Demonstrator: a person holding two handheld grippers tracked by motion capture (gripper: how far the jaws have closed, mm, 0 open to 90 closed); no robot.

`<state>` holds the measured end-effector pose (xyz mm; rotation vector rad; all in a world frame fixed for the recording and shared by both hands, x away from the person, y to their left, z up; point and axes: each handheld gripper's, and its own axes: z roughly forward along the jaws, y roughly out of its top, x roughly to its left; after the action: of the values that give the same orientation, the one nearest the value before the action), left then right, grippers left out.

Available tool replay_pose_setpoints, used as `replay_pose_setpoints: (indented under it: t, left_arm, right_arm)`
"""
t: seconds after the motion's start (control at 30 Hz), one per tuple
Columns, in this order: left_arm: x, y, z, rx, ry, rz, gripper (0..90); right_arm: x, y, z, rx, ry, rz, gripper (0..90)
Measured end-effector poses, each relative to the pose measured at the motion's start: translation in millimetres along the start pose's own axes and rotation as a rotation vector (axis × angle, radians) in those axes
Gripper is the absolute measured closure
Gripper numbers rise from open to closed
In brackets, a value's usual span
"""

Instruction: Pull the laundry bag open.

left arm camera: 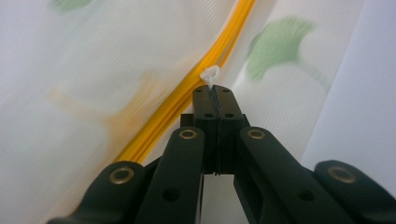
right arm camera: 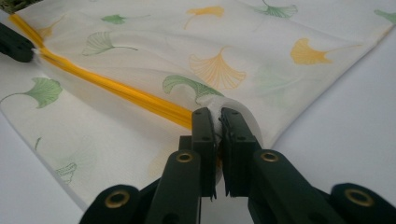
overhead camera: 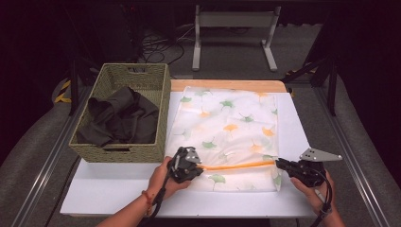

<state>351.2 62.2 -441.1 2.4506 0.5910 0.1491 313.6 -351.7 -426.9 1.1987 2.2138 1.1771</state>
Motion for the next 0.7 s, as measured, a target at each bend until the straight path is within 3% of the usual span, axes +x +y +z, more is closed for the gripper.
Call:
replay_pose_setpoints:
  t: [0.17, 0.23, 0.27, 0.37, 0.57, 0.7]
  left_arm:
    - [11.9, -33.9, -21.3, -0.011, 0.052, -0.061, 90.0]
    - [13.7, -38.3, -24.3, -0.008, 0.063, -0.062, 90.0]
    - [16.2, -49.7, -30.9, -0.016, 0.099, -0.07, 90.0]
    - [16.5, -63.4, -38.1, -0.033, 0.124, -0.092, 90.0]
    - [23.4, -84.1, -50.0, -0.065, 0.168, -0.139, 90.0]
    - [26.4, -91.1, -54.2, -0.06, 0.198, -0.145, 90.0]
  right_arm:
    - [-2.4, -0.4, 1.8, 0.009, -0.02, 0.007, 85.3]
    - [-2.7, -0.3, 2.5, 0.011, -0.023, 0.008, 85.3]
    - [-2.8, -0.3, 3.1, 0.01, -0.026, 0.012, 85.4]
    - [-3.2, -0.1, 4.3, 0.014, -0.027, 0.012, 85.3]
    - [-3.9, -0.5, 7.4, 0.024, -0.029, 0.012, 85.4]
    - [-3.7, -1.0, 9.2, 0.034, -0.026, 0.011, 85.4]
